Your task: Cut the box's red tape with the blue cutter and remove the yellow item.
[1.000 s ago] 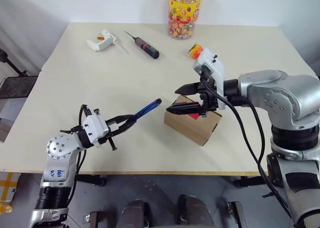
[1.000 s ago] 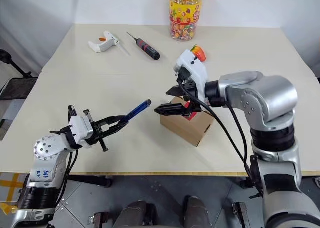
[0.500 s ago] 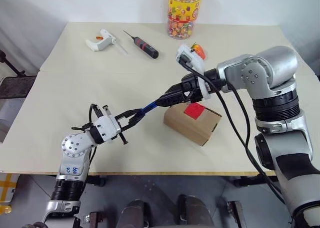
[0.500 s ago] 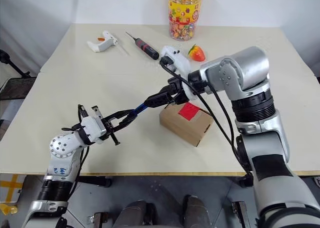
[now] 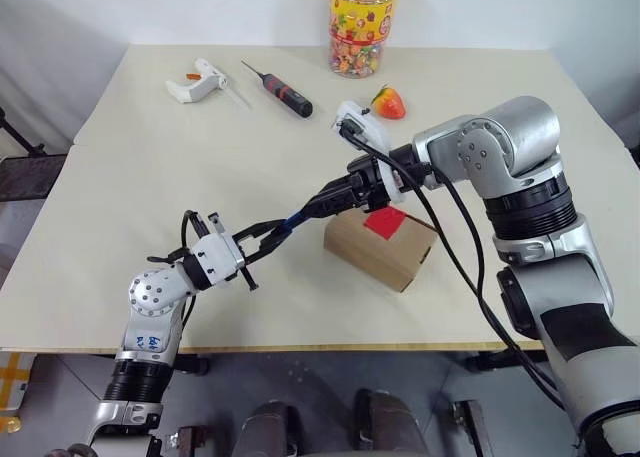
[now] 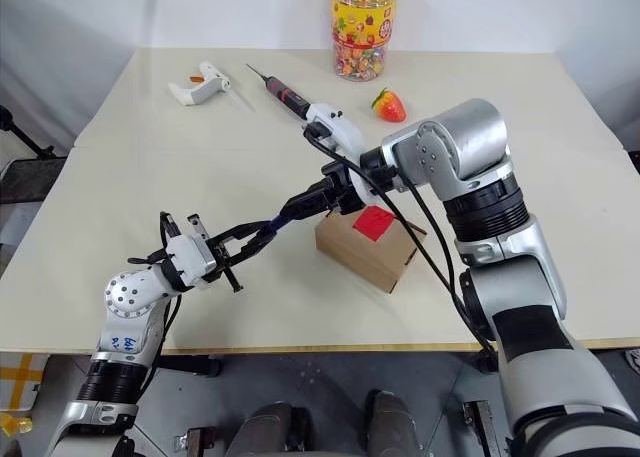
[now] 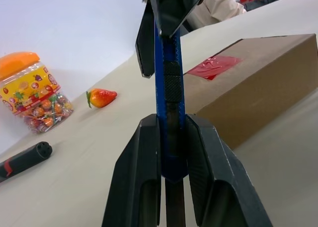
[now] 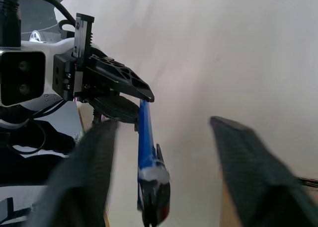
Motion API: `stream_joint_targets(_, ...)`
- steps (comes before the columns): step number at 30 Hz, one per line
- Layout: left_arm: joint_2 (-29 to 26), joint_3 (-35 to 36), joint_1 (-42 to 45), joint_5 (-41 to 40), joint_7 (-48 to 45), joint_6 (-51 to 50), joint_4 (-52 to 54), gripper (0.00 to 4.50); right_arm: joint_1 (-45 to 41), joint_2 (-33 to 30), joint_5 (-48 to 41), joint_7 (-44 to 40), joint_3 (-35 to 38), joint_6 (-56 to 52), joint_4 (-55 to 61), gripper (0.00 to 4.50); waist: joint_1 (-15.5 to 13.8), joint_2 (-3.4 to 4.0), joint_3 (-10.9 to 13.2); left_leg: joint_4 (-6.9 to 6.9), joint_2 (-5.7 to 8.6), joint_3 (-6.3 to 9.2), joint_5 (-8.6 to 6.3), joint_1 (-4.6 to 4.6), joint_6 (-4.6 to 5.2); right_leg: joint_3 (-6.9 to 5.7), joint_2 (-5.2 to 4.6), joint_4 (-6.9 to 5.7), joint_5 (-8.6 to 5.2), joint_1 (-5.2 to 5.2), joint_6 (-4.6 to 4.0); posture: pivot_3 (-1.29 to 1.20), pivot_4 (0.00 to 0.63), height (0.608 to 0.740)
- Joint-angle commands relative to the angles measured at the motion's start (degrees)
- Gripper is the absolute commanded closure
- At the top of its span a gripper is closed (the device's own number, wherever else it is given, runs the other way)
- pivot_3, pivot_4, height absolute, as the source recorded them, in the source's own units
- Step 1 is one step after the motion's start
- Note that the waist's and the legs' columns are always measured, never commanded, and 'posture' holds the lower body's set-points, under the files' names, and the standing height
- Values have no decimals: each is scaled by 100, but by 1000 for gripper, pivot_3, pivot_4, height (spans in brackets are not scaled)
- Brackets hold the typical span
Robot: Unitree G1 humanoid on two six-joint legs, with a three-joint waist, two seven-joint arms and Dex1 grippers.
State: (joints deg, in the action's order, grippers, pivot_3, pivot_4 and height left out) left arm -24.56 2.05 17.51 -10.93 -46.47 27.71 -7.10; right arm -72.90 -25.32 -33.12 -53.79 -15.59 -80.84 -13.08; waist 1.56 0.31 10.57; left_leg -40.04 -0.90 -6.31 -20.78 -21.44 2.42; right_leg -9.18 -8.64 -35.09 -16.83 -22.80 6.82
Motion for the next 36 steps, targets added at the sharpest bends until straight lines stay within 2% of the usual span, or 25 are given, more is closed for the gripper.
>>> stream_joint_targets(1,-10,9,3,-51,78,149,130,4121,-179,9,-16,-52,19,101,119,3043,0,0,0,0,0,0,0,0,0,0,0,0,0,0,0,0,150,740)
stream_joint_targets(5,-11,15,33,-25,154,152,92,4121,-166,-63,18,-160,-146,174,196,4363,0,0,0,0,0,0,0,0,0,0,0,0,0,0,0,0,150,740)
stream_joint_targets(15,0,17,208,27,276,115,-108,4121,-137,-509,285,-626,-817,621,328,4333,-3,0,0,0,0,1,0,-1,0,0,0,4,0,0,0,0,150,740)
stream_joint_targets(19,3,11,307,22,300,74,-170,4121,-232,-500,369,-657,-759,744,152,4333,3,0,0,0,1,1,0,-2,0,0,0,4,0,0,1,0,150,740)
stream_joint_targets(23,-147,83,299,-290,263,-839,21,4121,-277,-423,373,-552,-540,740,45,4333,7,0,0,1,-1,1,0,-1,0,-2,0,3,0,0,1,0,150,740)
stream_joint_targets(24,-205,151,254,-414,327,-1245,200,3771,-291,-423,347,-517,-453,723,32,4333,4,0,0,0,-1,1,0,-2,0,-1,0,3,0,0,1,0,150,740)
stream_joint_targets(29,-444,467,132,-599,390,-1742,566,2192,-318,-408,287,-374,-133,694,16,4333,5,0,1,1,-2,5,0,-4,0,-1,1,6,0,0,1,0,150,740)
stream_joint_targets(36,-1217,1726,-493,-1751,267,-3025,1194,154,-283,-545,288,-142,319,680,4,4333,12,-2,3,7,-4,7,-1,-4,-2,0,2,6,0,-4,1,0,150,740)
